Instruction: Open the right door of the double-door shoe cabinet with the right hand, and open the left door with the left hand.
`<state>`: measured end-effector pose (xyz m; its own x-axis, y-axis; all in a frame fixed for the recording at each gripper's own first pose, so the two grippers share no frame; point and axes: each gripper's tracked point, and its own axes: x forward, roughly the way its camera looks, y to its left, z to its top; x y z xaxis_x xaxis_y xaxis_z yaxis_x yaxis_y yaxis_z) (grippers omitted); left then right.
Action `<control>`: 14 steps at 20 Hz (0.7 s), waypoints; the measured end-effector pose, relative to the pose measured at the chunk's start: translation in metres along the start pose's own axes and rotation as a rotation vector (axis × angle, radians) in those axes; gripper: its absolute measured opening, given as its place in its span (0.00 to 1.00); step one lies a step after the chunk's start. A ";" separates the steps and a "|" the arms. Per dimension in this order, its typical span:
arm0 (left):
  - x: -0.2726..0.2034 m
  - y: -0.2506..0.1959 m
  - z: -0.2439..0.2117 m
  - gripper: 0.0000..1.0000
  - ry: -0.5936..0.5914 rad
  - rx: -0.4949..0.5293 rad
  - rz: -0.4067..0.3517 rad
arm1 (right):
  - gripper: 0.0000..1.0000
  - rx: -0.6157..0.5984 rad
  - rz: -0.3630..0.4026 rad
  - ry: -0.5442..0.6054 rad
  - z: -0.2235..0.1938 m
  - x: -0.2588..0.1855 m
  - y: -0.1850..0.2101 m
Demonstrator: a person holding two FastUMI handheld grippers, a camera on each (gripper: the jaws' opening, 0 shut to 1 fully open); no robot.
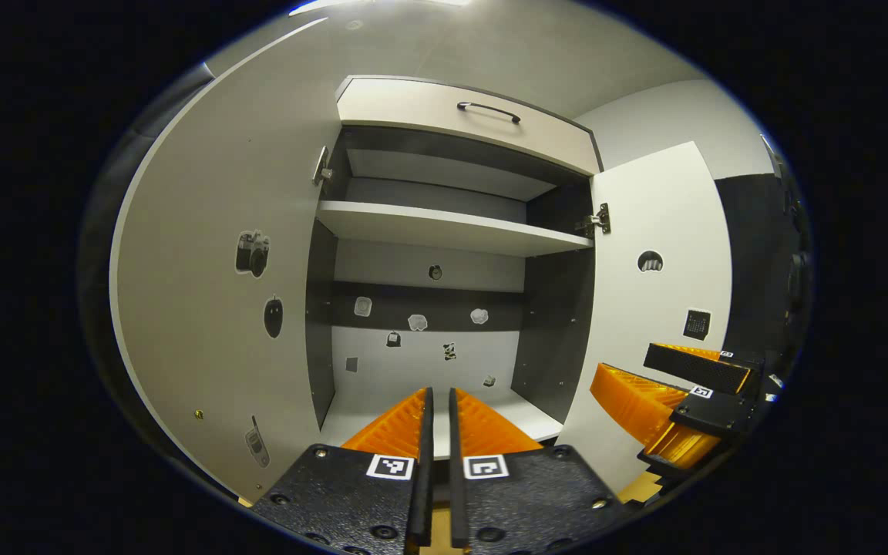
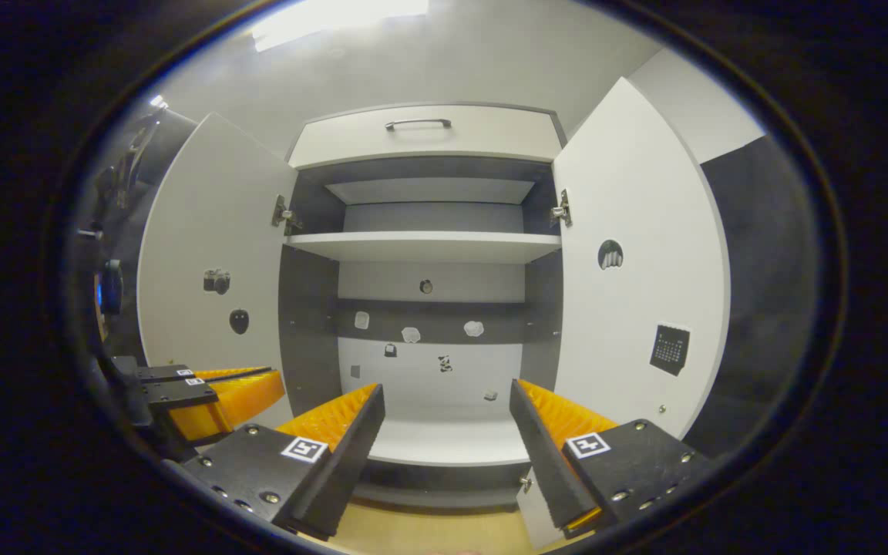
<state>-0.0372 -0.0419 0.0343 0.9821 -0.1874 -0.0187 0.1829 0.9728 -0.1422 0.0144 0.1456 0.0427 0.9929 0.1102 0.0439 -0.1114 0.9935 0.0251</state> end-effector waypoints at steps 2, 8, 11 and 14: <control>0.005 0.001 -0.002 0.46 0.001 0.001 0.003 | 0.95 0.009 0.002 0.002 0.001 0.005 0.002; 0.012 0.008 -0.003 0.96 -0.005 -0.013 0.033 | 0.98 0.013 -0.008 0.008 0.000 0.014 -0.002; 0.014 0.011 -0.003 0.96 -0.006 -0.006 0.039 | 0.98 0.009 -0.013 0.014 -0.002 0.016 -0.002; 0.016 0.010 -0.003 0.96 -0.004 0.005 0.034 | 0.98 0.011 -0.013 0.012 0.000 0.017 -0.002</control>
<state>-0.0201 -0.0357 0.0295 0.9880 -0.1533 -0.0190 0.1493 0.9793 -0.1369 0.0318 0.1456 0.0429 0.9947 0.0975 0.0317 -0.0987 0.9944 0.0369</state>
